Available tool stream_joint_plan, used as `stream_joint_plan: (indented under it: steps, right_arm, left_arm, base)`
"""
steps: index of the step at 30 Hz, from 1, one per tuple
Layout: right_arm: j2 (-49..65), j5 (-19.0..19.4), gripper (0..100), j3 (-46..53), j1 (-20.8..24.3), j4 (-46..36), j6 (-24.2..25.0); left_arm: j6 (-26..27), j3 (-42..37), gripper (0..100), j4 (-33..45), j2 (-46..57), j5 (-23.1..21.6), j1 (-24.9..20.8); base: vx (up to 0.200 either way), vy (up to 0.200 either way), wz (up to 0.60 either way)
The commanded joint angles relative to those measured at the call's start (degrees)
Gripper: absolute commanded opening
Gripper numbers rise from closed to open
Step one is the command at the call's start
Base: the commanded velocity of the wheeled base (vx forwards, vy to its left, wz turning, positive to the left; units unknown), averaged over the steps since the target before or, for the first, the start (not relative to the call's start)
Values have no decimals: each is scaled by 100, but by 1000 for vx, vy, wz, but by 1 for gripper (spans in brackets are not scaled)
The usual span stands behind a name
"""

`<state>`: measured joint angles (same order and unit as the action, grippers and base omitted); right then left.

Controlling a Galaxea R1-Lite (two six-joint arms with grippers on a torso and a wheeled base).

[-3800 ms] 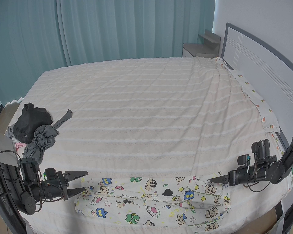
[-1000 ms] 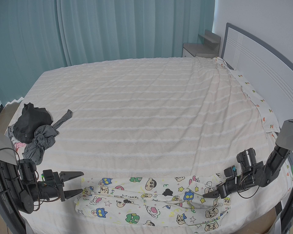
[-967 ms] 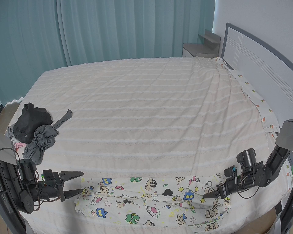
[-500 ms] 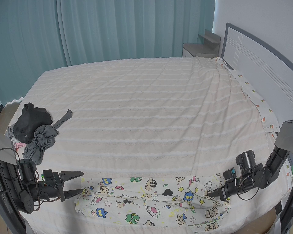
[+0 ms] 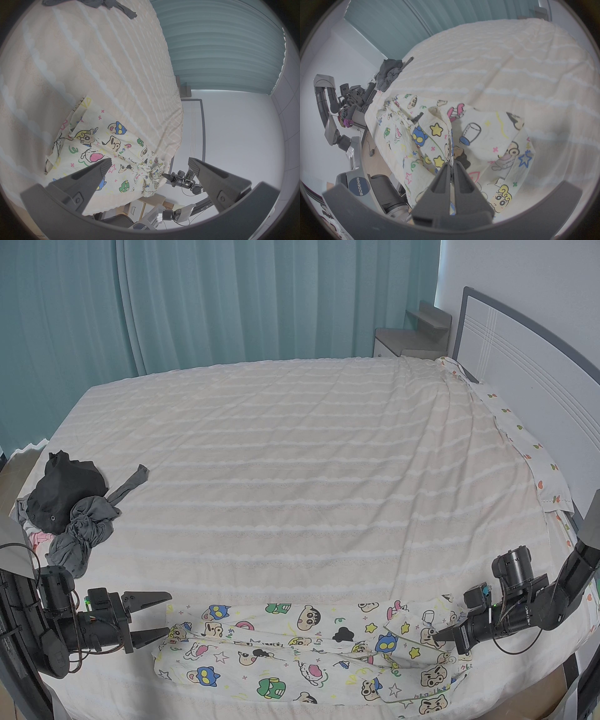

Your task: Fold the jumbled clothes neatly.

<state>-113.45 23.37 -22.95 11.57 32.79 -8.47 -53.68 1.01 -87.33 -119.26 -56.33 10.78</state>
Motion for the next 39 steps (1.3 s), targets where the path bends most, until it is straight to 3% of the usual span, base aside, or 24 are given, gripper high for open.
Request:
stream_joint_plan:
  steps: [1, 13, 20, 34, 35, 39]
  right_arm:
    - [525, 10, 0, -25, 135, -1, 3]
    - [218, -245, 0, -860, 372, -98, 12]
    - [51, -254, 0, -1466, 372, -1020, 12]
    - [-389, -430, 0, -1791, 337, -1091, 21]
    - [-406, -465, 100, -1800, 328, -1082, 30]
    - [-415, -526, 100, -1800, 276, -1020, 39]
  left_arm:
    - [-3, -75, 100, -3, -9, -1, 3]
    - [-3, -75, 100, -3, -9, -1, 3]
    - [-3, -75, 100, -3, -9, 8, 3]
    - [-3, -75, 100, -3, -9, 8, 3]
    - [-3, -75, 100, -3, -9, 8, 3]
    - [-3, -75, 100, -3, -9, 8, 3]
  base:
    - [0, 0, 0]
    - [0, 0, 0]
    - [0, 0, 0]
    - [0, 0, 0]
    - [0, 0, 0]
    - [0, 0, 0]
